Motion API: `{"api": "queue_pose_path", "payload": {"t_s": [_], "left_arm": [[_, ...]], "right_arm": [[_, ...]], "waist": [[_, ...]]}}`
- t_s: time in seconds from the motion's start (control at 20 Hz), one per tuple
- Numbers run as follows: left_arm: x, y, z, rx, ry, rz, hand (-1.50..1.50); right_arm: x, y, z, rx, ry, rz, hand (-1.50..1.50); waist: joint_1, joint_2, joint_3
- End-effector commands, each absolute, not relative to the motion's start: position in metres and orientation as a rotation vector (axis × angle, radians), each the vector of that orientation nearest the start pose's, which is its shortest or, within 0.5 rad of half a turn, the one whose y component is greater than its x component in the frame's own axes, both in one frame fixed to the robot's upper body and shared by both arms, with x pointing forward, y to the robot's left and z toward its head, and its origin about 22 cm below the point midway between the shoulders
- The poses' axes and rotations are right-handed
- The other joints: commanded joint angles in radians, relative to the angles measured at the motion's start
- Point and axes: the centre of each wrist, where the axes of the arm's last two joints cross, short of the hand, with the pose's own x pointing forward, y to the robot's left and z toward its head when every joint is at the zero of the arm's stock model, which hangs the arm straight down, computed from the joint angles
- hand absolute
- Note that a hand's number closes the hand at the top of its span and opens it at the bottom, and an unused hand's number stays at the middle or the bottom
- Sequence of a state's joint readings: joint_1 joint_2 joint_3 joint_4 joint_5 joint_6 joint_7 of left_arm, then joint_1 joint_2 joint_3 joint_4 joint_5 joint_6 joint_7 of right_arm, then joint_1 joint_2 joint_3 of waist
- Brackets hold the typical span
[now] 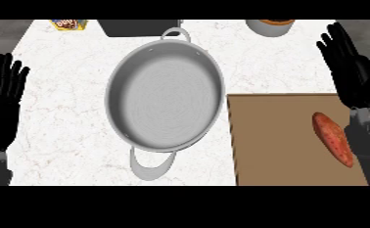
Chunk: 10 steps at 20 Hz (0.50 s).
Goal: Pick the sweet potato from the tray and place it in the pot
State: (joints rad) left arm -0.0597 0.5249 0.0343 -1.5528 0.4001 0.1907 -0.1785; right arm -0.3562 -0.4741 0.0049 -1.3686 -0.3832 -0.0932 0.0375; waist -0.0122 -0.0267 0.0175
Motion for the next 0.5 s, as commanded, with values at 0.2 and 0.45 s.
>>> {"api": "queue_pose_path", "payload": {"t_s": [0.2, 0.45], "left_arm": [[0.244, 0.371, 0.033, 0.565, -1.434, -0.106, 0.0], [0.233, 0.374, 0.01, 0.555, -1.185, -0.027, 0.0]], "right_arm": [[0.305, -0.324, 0.098, -0.048, -1.614, 0.302, 1.5], [0.285, -0.358, 0.094, -0.733, -1.785, 0.198, -1.5]], "waist": [[-0.009, 0.029, -0.016], [-0.069, 0.026, -0.014]]}}
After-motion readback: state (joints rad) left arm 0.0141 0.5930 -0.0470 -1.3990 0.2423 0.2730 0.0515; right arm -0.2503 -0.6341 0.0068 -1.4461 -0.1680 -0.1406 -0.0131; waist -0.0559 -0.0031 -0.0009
